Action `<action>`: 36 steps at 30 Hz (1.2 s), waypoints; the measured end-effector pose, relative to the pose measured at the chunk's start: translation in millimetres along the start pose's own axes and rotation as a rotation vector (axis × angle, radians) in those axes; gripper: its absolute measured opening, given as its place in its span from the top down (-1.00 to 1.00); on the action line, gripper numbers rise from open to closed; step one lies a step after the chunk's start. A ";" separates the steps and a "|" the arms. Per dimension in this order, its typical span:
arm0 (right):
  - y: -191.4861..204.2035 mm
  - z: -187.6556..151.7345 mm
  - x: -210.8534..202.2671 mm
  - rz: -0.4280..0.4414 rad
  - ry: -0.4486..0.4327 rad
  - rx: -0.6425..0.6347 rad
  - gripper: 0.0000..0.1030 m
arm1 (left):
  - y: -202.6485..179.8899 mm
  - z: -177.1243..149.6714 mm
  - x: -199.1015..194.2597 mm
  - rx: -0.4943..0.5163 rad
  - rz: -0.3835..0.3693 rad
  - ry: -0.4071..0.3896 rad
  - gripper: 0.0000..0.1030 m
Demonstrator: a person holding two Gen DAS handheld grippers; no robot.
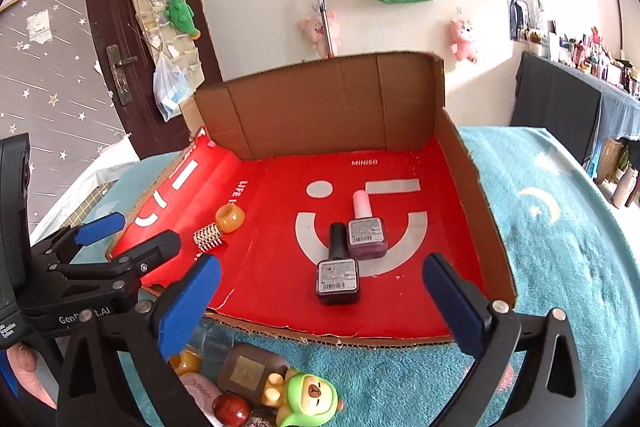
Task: Organize rigid objects
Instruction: 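Withdraw both open tools from the box toward the items on the table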
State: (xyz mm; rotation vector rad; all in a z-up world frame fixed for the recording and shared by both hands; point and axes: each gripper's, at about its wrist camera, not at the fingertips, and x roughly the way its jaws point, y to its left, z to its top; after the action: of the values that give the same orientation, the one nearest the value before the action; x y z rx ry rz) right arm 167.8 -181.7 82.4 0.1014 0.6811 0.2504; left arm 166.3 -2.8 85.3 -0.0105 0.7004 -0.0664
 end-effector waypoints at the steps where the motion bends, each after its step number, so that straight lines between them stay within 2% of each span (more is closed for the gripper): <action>1: 0.6 0.1 -3.5 -0.002 -0.015 -0.003 -1.00 | -0.3 -0.8 -1.7 -0.001 -0.002 0.000 -1.00; 11: 8.4 -2.4 -32.3 -0.007 -0.103 -0.029 -1.00 | -15.3 -7.7 -32.2 0.048 0.027 -0.027 -1.00; 19: 8.9 -9.5 -52.9 -0.011 -0.138 -0.025 -1.00 | -16.3 -20.4 -46.0 0.028 0.019 -0.029 -1.00; 36: 16.2 -43.6 -79.5 -0.032 -0.138 -0.060 -1.00 | -18.5 -57.7 -62.4 -0.007 0.010 0.010 -1.00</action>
State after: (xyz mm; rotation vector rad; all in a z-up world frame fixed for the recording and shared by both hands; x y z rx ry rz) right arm 77.5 -186.4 99.9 0.0499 0.5369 0.2309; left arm 80.4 -16.6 82.0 -0.0136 0.7106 -0.0546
